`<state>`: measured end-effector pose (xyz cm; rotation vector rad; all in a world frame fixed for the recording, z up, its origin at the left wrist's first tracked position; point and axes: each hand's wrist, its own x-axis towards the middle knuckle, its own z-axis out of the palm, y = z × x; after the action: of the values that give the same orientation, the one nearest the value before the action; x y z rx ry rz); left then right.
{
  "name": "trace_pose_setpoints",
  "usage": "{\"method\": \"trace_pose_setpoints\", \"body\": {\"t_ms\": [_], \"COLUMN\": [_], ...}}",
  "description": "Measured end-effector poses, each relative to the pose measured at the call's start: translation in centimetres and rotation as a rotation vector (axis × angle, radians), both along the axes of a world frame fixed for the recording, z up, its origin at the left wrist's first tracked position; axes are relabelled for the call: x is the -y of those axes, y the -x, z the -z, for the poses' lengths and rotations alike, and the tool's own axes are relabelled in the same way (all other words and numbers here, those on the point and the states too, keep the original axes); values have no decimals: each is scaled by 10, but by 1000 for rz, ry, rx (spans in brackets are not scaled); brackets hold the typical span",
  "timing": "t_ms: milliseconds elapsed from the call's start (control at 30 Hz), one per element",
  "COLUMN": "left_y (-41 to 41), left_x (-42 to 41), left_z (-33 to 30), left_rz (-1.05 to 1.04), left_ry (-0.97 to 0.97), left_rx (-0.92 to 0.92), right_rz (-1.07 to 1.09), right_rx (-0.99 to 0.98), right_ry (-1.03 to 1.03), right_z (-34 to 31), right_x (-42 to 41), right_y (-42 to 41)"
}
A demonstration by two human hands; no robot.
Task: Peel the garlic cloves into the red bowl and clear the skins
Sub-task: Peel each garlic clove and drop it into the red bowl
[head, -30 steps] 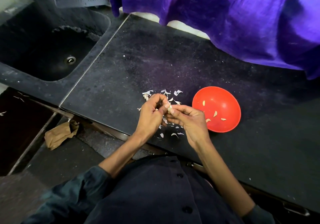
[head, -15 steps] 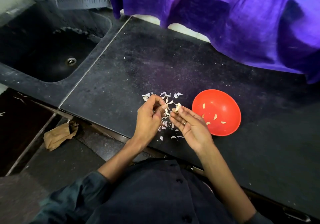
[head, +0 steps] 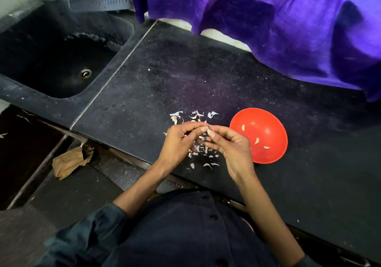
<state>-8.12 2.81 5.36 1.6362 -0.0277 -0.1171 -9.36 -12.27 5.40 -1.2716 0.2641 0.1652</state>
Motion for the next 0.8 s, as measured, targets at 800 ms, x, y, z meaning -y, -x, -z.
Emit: {"method": "trace_pose_setpoints", "body": {"t_ms": [800], "left_y": [1], "left_x": [-4], "left_z": [-11], "left_rz": [156], "left_ry": [194], "left_rx": [51], "right_rz": [-97], "right_rx": [-400], "right_ry": [-603], "right_z": [-16], "right_x": [-8], "right_y": [3]}}
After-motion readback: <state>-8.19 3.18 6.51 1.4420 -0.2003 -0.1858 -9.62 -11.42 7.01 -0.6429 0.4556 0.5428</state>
